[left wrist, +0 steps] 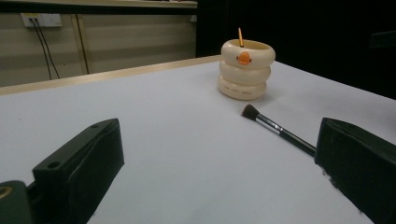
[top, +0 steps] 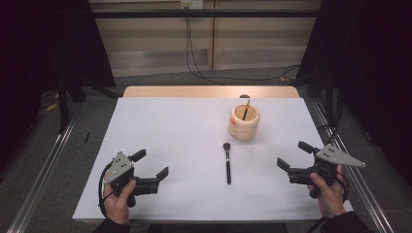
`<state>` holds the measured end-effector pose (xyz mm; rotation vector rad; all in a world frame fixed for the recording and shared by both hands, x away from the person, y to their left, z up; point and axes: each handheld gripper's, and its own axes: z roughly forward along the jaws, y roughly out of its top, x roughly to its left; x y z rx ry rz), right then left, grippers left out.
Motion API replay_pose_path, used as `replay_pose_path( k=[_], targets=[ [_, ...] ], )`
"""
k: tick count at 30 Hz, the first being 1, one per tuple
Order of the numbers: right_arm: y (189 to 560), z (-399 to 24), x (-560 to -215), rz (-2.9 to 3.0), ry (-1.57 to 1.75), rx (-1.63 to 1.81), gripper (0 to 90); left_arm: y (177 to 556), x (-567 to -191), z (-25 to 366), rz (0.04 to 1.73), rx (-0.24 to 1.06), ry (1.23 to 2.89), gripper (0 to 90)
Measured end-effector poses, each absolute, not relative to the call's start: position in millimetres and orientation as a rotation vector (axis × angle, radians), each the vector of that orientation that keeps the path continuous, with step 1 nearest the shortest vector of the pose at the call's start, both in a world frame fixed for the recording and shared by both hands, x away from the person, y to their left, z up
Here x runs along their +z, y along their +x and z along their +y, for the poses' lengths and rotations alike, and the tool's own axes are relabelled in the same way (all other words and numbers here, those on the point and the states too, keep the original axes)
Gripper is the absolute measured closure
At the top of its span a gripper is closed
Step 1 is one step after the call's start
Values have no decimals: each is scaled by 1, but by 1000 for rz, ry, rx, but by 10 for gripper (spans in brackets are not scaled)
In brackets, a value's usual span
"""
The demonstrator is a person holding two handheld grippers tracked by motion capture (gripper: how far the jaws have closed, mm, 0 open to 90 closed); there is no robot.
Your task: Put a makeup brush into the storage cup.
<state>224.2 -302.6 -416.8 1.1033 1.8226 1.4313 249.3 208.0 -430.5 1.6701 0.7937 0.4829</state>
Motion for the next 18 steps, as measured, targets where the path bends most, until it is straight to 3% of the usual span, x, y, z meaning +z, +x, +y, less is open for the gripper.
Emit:
replay_pose_path(
  k=[18],
  targets=[
    [249,-287,-403,1811,1044,1470,9,249,-431,207,793,478,1676,12]
  ],
)
